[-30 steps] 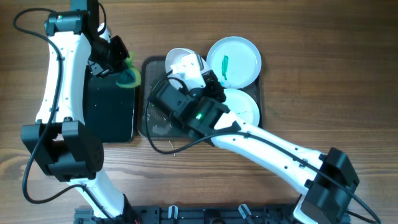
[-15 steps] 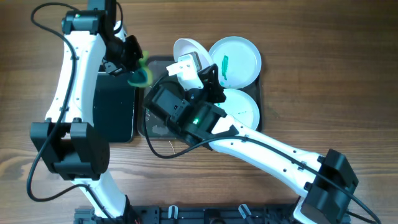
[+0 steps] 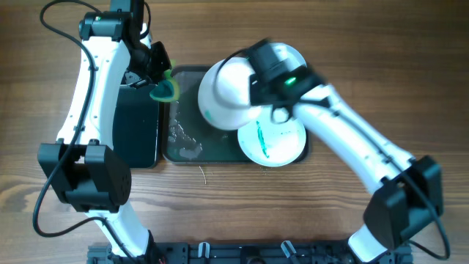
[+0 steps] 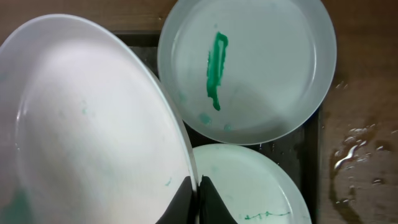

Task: Clean dirty plates on tray and stack at the side
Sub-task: 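Lift the scrubbed plate with the right gripper and place it right of tray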

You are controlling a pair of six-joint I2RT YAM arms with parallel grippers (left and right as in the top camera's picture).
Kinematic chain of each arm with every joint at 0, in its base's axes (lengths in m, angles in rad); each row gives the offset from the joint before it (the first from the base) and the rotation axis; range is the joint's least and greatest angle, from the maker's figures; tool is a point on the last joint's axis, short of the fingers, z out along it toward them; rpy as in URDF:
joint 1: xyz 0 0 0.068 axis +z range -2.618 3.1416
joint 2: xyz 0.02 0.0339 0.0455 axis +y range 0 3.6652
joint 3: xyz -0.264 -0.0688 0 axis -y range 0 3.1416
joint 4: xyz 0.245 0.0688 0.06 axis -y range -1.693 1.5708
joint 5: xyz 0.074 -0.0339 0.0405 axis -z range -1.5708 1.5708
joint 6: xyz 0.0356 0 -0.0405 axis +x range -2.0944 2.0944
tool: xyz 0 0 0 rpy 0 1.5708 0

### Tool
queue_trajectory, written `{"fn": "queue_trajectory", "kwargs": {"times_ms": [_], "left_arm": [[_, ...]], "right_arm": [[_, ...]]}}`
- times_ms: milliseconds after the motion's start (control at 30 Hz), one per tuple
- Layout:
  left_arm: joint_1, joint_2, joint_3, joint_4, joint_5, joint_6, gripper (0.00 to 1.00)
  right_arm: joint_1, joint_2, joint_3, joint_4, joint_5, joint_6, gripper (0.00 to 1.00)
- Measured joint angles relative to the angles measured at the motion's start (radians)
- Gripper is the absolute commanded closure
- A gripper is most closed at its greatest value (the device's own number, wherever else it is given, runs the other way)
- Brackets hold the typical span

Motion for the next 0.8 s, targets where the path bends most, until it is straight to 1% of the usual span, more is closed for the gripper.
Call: {"fn": "queue_trajectory", "kwargs": {"times_ms": [133, 233, 367, 467, 633, 800], "left_arm": [[-0.006, 0.0, 0.0, -0.002, -0.004, 0.0, 0.96], [-0.026, 0.0, 0.0, 0.005, -0.008, 0.0, 0.96], [-0.046, 0.0, 0.0, 0.005, -0.037, 0.0, 0.96], [-0.047, 0.0, 0.0, 0.006, -0.048, 0.0, 0.96], [-0.047, 0.0, 0.0, 0.01, -0.056, 0.0, 0.96], [-0.047, 0.0, 0.0, 0.01, -0.056, 0.0, 0.96]], "right_arm": [[-0.229, -0.006, 0.0, -0.029, -0.287, -0.005, 0.96], [-0.4, -0.034, 0.0, -0.117, -0.389, -0.037, 0.96], [-0.63, -0.059, -0.001, -0.206, -0.369, -0.095, 0.95], [-0.766, -0.063, -0.045, -0.172, -0.271, -0.12, 0.96], [-0.843, -0.063, -0.204, -0.048, -0.201, -0.137, 0.96], [-0.846, -0.063, -0.368, 0.118, -0.176, -0.14, 0.96]]}}
